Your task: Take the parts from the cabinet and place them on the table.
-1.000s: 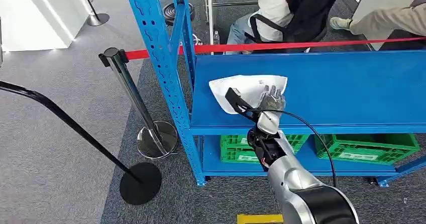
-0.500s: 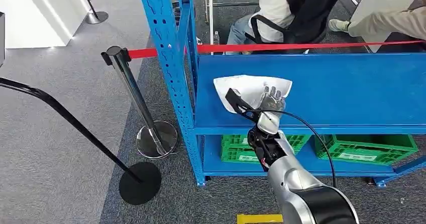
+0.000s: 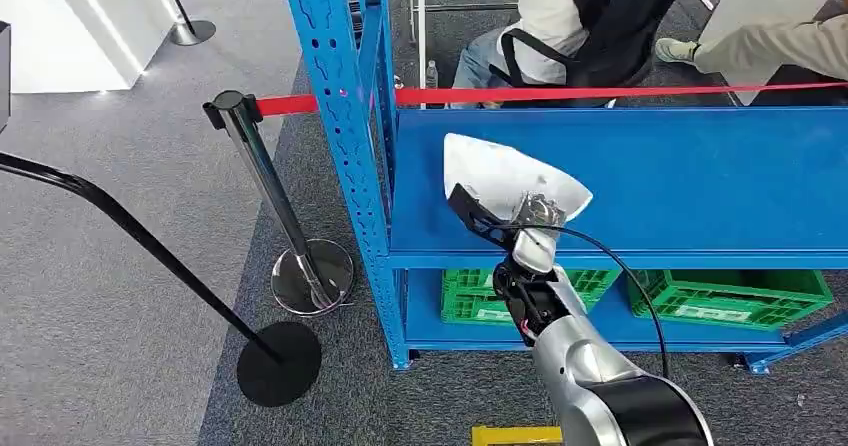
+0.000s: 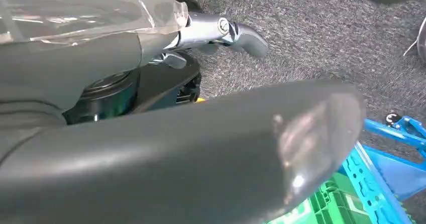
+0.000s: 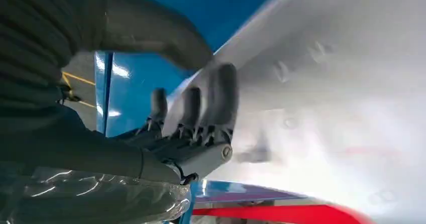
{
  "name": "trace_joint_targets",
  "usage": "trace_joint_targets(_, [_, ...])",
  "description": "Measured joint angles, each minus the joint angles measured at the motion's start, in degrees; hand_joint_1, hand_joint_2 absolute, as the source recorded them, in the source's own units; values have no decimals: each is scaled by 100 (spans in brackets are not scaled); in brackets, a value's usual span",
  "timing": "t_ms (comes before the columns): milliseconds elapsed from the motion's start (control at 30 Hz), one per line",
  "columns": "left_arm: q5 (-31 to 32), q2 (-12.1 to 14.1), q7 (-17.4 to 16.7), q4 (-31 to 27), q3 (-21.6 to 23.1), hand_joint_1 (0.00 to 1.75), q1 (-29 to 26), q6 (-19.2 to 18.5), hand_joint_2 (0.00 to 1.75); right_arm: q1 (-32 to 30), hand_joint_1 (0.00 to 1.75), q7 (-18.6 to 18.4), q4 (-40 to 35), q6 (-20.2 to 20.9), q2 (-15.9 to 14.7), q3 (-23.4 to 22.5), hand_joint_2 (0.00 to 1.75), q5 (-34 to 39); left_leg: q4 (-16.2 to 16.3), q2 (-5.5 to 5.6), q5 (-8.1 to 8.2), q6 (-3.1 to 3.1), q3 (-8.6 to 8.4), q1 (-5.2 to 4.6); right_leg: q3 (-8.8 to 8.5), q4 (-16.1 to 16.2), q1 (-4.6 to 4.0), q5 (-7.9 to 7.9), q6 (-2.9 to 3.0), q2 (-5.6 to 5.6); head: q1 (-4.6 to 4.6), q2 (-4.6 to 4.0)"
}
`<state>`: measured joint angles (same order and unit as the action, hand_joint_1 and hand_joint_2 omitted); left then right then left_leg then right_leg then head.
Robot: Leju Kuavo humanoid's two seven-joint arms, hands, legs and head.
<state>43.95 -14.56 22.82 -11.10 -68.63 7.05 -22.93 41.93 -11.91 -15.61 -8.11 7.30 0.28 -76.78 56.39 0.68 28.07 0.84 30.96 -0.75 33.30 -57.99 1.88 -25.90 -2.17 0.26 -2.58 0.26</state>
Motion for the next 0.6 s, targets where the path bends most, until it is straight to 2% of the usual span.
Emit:
trace_joint_targets(433, [-20, 0, 66, -2, -18, 0, 0, 4, 0, 0, 175, 85, 0, -15, -9, -146, 175, 20, -1, -1, 0, 0, -2, 1, -2, 0, -2, 0, 0, 1, 2, 0])
trace_joint_targets(500, [-20, 0, 70, -2, -33, 0, 0, 4, 0, 0, 169, 103, 0, -20, -9, -175, 175, 20, -1, -1, 0, 0, -2, 0, -2, 0, -1, 0, 0, 1, 2, 0])
trace_joint_targets(533, [-20, 0, 70, -2, -37, 0, 0, 4, 0, 0, 0, 103, 0, -20, -11, -181, 175, 20, -1, -1, 0, 0, -2, 0, -3, 0, -1, 0, 0, 1, 2, 0])
trace_joint_targets(600, [-20, 0, 70, -2, -46, 0, 0, 2, 0, 0, 0, 103, 0, -33, -11, -190, 175, 13, -1, -1, 0, 0, -2, -1, -2, 0, 0, 0, 0, 1, 2, 0])
